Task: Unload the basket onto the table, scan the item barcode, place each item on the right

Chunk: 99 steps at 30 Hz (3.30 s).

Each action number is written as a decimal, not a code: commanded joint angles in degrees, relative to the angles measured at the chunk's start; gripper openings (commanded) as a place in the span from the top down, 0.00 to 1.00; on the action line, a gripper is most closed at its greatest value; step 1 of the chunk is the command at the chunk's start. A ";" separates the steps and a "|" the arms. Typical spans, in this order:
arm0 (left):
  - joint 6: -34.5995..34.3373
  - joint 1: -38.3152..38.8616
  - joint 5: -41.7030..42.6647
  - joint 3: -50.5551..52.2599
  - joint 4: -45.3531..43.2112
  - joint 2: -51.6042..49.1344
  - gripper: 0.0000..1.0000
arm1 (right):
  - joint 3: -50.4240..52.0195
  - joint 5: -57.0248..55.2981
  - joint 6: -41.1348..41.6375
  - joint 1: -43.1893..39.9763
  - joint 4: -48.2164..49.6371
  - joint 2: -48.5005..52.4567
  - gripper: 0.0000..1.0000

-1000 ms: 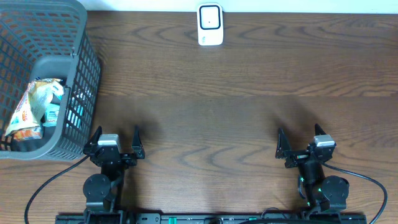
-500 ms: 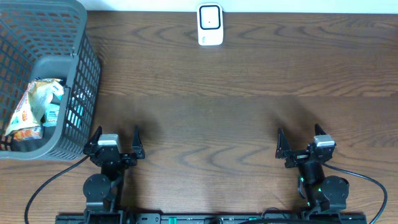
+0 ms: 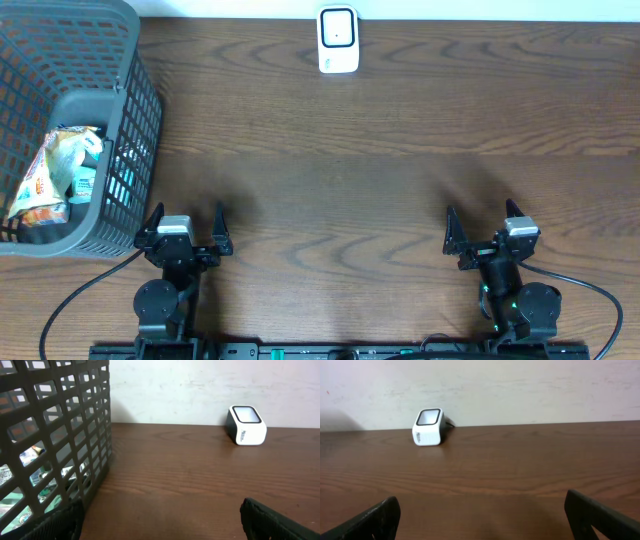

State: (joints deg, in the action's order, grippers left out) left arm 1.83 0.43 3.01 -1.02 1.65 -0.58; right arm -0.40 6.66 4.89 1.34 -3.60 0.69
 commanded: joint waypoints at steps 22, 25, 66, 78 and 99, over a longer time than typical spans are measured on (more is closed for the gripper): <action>-20.61 -0.24 26.43 0.79 -4.31 0.24 0.02 | 0.09 -0.48 -0.90 -0.50 -0.26 -0.20 0.01; -25.09 -0.24 26.40 0.79 -9.35 0.24 0.02 | 0.09 -0.48 -0.90 -0.50 -0.26 -0.20 0.01; 2.67 -0.26 11.93 -89.92 46.82 -61.88 0.02 | 0.09 -0.48 -0.90 -0.50 -0.26 -0.20 0.01; 2.36 -8.52 -2.60 -103.41 51.78 -69.00 0.03 | 0.09 -0.48 -0.90 -0.50 -0.26 -0.20 0.01; 2.36 -30.42 -5.03 -103.45 53.66 -82.27 0.02 | 0.09 -0.48 -0.90 -0.50 -0.26 -0.20 0.01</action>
State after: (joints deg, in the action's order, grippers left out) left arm 4.51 -29.10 -1.65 -105.25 55.11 -79.59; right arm -0.40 6.42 4.89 1.34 -3.62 0.73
